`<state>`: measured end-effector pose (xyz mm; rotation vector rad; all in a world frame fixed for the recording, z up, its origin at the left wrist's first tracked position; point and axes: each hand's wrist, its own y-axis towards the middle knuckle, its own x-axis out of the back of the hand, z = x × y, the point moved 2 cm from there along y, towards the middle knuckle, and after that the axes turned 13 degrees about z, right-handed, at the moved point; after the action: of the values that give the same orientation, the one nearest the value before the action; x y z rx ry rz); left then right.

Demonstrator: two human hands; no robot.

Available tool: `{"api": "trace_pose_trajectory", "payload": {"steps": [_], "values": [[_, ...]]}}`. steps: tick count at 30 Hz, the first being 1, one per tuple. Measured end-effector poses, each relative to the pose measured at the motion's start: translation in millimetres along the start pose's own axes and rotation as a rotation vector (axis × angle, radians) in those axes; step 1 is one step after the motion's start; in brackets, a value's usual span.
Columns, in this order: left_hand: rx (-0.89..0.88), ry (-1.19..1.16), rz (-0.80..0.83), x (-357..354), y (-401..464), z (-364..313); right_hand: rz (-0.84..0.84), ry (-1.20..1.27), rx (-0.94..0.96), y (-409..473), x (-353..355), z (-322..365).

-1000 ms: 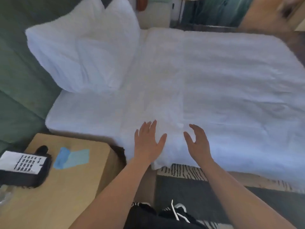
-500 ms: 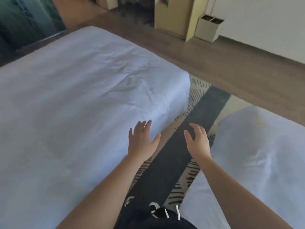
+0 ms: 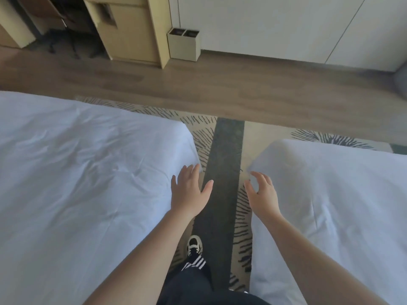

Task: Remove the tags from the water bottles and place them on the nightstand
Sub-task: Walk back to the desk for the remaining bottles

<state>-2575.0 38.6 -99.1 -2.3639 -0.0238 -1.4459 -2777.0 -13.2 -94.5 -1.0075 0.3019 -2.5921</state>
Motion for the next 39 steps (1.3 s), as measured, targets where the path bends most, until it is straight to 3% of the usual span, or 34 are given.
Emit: {"api": "trace_pose_trajectory", "payload": {"steps": [9, 21, 32, 39], "values": [[-0.021, 0.034, 0.026, 68.1, 149.2, 23.2, -0.074, 0.018, -0.005, 148.0, 3.0, 68.8], [-0.023, -0.031, 0.034, 113.6, 356.8, 3.9, -0.043, -0.016, 0.0, 362.0, 39.9, 89.0], [0.182, -0.064, -0.033, 192.1, 594.3, -31.7, 0.062, -0.217, 0.198, 642.5, 133.2, 168.0], [0.35, -0.08, -0.126, 243.3, 672.3, 6.4, 0.195, -0.228, 0.313, 758.7, 113.6, 237.0]]}}
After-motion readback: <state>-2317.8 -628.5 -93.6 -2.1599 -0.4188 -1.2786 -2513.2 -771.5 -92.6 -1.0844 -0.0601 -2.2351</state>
